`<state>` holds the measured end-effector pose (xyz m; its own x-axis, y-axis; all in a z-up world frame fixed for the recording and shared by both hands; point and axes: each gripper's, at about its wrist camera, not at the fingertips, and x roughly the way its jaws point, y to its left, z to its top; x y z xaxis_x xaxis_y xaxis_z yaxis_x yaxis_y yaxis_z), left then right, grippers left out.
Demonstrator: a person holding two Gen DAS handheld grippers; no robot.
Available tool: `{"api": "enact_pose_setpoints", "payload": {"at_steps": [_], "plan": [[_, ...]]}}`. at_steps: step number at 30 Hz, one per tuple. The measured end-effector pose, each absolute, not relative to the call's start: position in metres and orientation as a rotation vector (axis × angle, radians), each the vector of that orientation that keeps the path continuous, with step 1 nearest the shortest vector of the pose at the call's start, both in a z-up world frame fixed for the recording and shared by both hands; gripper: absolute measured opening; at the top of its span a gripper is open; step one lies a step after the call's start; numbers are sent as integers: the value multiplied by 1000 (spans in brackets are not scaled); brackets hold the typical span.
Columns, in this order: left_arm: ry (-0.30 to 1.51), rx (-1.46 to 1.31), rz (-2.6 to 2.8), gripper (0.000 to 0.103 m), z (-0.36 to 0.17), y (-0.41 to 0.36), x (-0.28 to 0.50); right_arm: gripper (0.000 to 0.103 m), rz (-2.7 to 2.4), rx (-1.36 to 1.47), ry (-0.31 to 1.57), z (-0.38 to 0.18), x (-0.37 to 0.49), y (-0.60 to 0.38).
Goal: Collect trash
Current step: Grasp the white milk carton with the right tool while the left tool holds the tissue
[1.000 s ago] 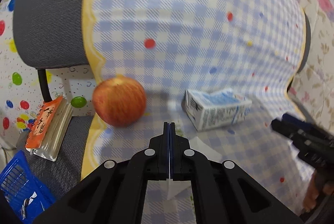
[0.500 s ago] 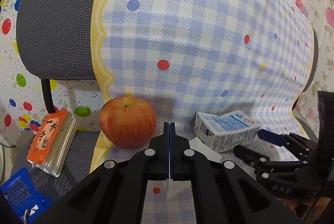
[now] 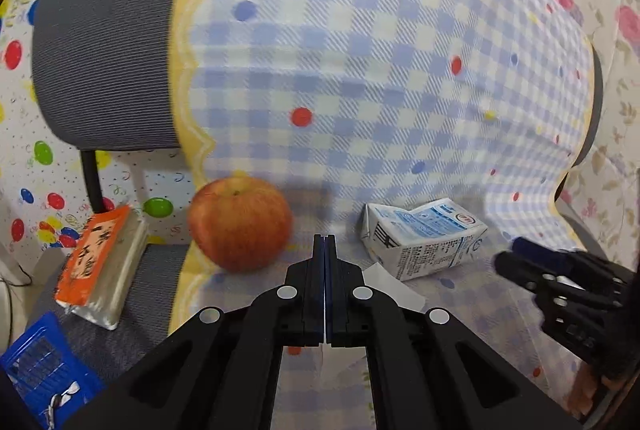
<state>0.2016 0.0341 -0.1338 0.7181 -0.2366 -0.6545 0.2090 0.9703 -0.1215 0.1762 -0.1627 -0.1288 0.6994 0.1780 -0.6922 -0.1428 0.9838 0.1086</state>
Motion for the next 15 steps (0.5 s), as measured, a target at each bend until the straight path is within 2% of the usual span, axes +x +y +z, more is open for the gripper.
{"api": "enact_pose_setpoints", "payload": {"at_steps": [9,15], "plan": [[841,39,-309,0,-155,-19,236,30,96,87,705,-119,145,-197],[842,108,-621,0,-159,-68,204,30,71,126,692,-118,126,-223]]}}
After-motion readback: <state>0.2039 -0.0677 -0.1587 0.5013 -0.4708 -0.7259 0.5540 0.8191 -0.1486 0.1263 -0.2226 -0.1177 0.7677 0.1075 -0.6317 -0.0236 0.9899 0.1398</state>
